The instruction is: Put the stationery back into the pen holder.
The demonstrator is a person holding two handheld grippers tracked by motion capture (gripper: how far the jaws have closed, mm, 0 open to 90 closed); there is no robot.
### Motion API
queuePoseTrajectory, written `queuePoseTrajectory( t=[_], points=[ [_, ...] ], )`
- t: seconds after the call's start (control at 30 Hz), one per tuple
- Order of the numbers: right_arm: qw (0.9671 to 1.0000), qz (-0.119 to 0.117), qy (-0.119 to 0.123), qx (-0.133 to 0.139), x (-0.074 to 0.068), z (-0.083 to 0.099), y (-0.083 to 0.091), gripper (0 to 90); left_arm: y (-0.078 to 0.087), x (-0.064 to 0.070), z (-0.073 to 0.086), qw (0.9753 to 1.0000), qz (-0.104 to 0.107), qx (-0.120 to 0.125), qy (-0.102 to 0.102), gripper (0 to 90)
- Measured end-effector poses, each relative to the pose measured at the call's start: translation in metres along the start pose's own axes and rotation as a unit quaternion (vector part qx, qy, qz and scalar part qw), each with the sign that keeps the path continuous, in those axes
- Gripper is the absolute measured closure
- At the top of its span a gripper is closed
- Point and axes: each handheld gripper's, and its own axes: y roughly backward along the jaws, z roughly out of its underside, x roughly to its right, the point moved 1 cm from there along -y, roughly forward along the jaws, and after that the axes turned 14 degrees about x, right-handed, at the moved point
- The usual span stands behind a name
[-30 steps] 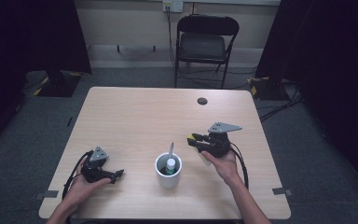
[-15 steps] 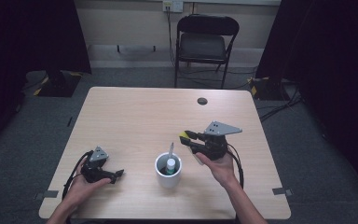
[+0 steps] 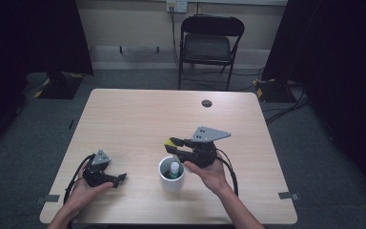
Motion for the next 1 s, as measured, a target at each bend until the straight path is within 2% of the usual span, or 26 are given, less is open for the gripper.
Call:
queuePoseTrajectory(
  t=[0.27,0.6,1.0],
  points=[
    [0.9994,-0.026,-0.002,-0.021,-0.012,0.014,-0.029,67.3,0.000,0.000,0.000,1.0000,0.000,0.000,0.000,4.9],
    [0.9988,-0.040,-0.010,-0.027,-0.018,0.020,-0.048,67.2,0.000,0.000,0.000,1.0000,0.000,0.000,0.000,4.9],
    [0.9989,-0.035,-0.009,-0.030,-0.016,0.025,-0.046,67.2,0.000,0.000,0.000,1.0000,0.002,0.001,0.002,4.9]
  ],
)
